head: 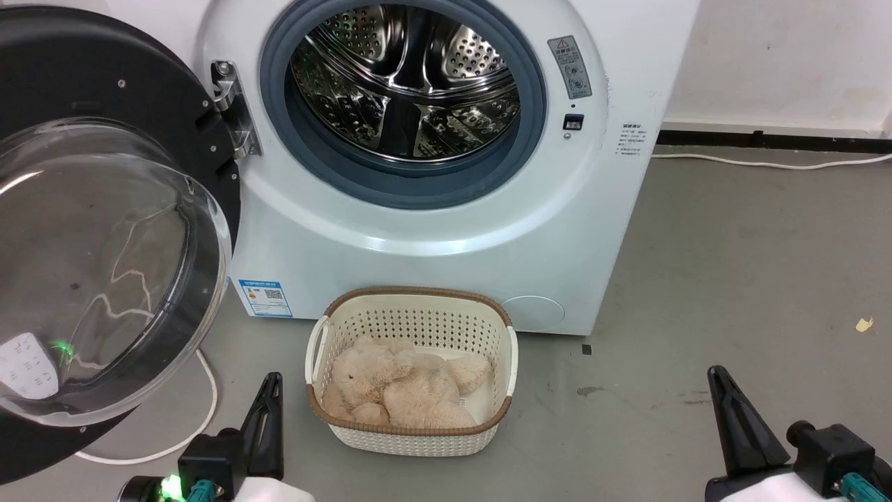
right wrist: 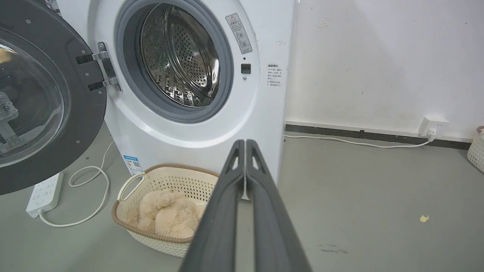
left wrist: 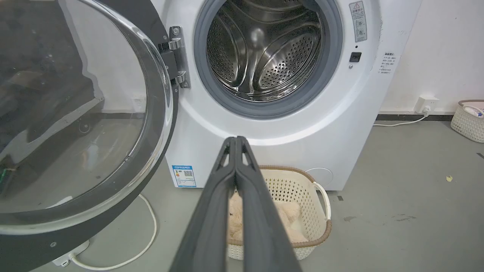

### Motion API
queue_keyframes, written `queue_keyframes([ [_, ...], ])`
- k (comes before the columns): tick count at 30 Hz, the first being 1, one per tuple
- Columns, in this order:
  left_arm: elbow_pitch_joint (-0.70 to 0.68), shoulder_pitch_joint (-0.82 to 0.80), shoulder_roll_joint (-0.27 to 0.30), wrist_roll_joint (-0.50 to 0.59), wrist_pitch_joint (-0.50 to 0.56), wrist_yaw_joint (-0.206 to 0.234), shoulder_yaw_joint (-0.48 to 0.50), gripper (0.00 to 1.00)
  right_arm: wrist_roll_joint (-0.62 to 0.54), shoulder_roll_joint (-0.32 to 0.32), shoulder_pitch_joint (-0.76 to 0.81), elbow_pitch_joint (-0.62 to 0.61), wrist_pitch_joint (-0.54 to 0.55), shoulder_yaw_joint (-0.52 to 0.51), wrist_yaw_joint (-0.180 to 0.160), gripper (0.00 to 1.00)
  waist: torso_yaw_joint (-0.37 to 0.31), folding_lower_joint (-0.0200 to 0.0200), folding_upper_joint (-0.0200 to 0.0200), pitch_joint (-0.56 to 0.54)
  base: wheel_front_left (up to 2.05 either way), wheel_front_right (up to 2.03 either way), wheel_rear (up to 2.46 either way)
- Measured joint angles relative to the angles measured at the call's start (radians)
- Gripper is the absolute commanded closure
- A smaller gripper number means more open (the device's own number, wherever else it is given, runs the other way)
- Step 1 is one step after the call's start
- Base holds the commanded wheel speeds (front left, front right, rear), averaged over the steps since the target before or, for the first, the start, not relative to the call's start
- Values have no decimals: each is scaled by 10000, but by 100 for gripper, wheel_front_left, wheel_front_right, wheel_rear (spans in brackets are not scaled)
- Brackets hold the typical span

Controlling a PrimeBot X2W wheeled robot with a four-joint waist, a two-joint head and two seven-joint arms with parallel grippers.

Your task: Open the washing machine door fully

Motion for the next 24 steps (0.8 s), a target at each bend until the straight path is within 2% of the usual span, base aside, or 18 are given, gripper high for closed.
queue_keyframes([
  [24,-96,-155,-299,441,485,-301,382,100,-221,0,-218,-36,491,115,0,100,-37,0,0,15,0,0,0],
])
